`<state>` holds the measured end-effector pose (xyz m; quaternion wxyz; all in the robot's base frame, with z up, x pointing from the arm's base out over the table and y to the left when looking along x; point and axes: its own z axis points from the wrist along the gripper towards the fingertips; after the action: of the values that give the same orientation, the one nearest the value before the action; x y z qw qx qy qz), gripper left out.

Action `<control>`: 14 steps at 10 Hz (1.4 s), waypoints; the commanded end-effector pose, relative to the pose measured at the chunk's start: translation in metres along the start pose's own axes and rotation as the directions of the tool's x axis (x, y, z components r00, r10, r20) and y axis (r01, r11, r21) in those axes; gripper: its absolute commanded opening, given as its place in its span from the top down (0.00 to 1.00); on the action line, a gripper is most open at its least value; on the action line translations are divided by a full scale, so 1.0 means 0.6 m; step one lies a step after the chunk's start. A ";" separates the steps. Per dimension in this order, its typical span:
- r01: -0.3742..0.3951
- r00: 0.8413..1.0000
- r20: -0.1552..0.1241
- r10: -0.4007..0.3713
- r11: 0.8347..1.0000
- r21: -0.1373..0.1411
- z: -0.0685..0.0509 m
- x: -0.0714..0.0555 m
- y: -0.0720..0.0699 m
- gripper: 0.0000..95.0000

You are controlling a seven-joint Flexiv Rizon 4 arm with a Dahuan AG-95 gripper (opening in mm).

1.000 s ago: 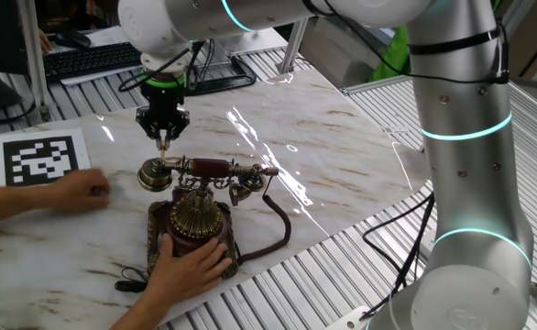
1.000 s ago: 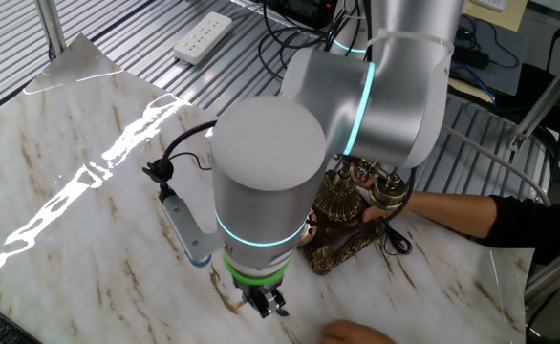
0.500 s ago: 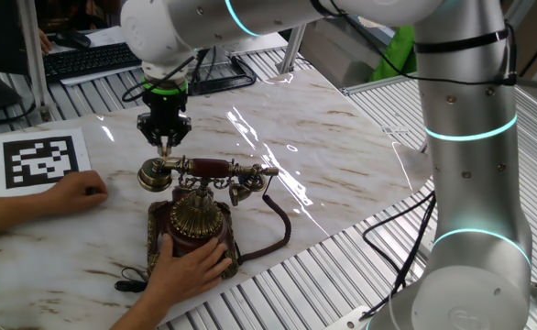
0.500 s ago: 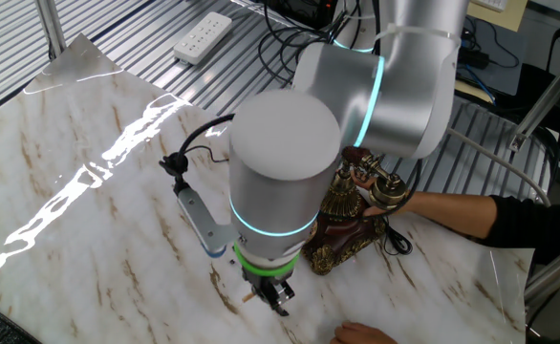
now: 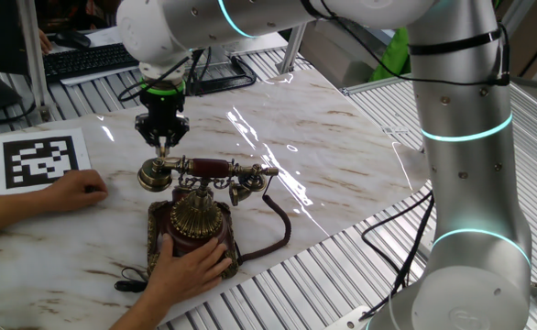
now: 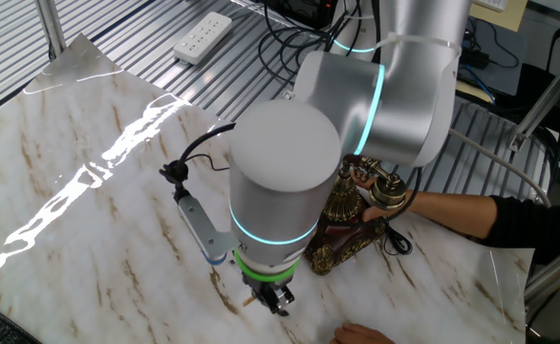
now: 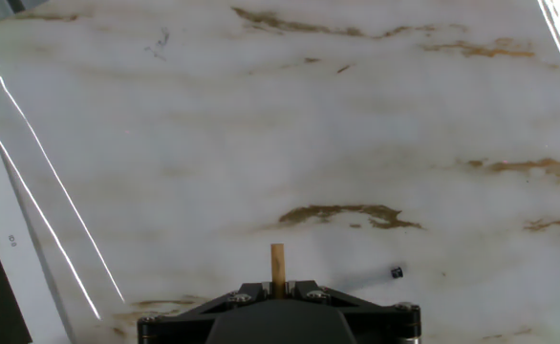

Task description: Dial a number on an old rotary phone

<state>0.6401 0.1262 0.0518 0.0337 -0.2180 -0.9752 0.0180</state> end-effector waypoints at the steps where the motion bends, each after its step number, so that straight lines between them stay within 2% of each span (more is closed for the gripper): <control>1: 0.002 1.000 0.000 -0.002 1.000 0.002 0.000 0.000 0.000 0.80; 5: 0.004 1.000 0.002 -0.004 1.000 0.005 0.002 -0.001 -0.001 0.80; 12: 0.041 0.999 -0.003 -0.041 0.999 0.018 0.003 -0.019 -0.015 0.80; 14: 0.078 0.997 -0.026 -0.078 0.997 0.021 -0.010 -0.035 -0.032 0.80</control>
<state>0.6498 0.1006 0.0572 0.0454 -0.1836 -0.9816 0.0256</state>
